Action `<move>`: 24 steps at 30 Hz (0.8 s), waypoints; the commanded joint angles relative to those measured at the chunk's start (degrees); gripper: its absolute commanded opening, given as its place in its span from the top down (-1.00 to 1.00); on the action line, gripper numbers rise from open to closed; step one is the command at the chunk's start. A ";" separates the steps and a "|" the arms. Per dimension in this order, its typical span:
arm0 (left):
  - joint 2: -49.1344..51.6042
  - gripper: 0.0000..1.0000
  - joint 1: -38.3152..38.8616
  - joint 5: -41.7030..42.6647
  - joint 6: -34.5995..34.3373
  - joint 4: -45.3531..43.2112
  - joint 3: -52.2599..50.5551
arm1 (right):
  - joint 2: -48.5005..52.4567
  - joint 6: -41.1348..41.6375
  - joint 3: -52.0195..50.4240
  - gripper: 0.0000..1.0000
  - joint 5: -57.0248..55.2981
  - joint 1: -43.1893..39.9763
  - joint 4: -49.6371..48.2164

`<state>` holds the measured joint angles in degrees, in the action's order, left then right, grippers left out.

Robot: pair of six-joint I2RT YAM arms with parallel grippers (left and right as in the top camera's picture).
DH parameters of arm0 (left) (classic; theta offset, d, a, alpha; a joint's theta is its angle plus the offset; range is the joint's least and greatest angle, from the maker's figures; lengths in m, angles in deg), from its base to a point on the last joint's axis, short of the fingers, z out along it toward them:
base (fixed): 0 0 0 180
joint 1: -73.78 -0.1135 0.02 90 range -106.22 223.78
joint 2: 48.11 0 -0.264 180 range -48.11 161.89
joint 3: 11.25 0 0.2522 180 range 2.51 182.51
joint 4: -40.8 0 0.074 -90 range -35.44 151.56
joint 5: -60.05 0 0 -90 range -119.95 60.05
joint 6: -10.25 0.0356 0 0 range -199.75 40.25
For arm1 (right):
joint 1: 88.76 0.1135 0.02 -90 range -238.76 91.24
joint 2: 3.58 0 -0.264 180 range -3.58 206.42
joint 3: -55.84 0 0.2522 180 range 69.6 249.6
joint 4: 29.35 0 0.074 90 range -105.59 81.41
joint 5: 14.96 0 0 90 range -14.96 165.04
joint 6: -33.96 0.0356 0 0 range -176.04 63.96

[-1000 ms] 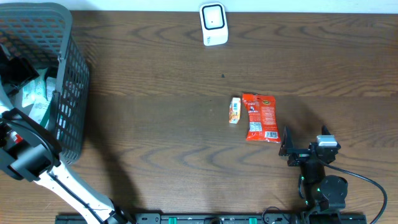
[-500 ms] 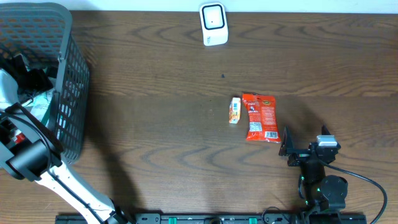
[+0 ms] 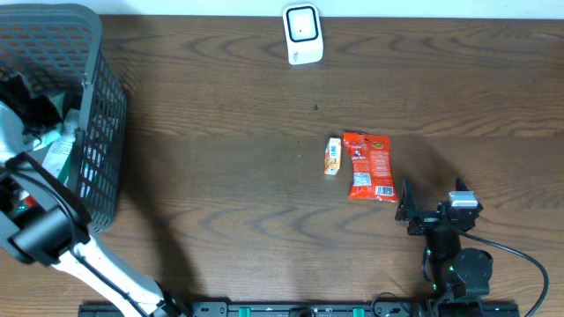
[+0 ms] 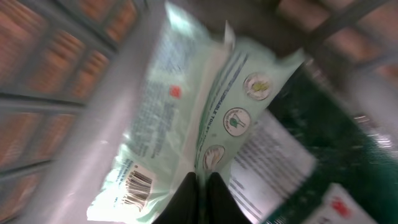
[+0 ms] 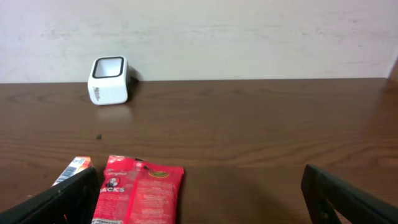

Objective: Scan the item barcode
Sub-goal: 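Lower the left gripper into the basket and grasp the green wet-wipe pack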

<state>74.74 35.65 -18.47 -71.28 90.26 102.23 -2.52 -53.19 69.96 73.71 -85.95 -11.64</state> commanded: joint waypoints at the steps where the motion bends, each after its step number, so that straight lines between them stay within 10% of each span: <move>1: -11.34 0.86 0.22 0.28 -3.56 -0.87 0.50 | -0.24 0.96 -0.04 -0.98 -0.57 -0.42 0.15; 8: -26.12 0.85 0.24 -0.57 -10.32 -0.85 0.48 | -0.24 0.96 -0.04 -0.99 -0.57 -0.42 0.15; 13: -28.26 -0.34 0.44 -0.59 -9.68 -0.44 0.04 | -0.24 0.96 -0.04 -0.98 -0.57 -0.42 0.15; 24: -11.26 -0.61 0.59 -0.35 -0.42 1.95 -1.40 | -0.24 0.96 -0.04 -0.99 -0.57 -0.42 0.15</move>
<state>59.24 35.98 -18.49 -76.22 91.82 101.77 -2.52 -53.19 69.96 73.69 -85.95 -11.67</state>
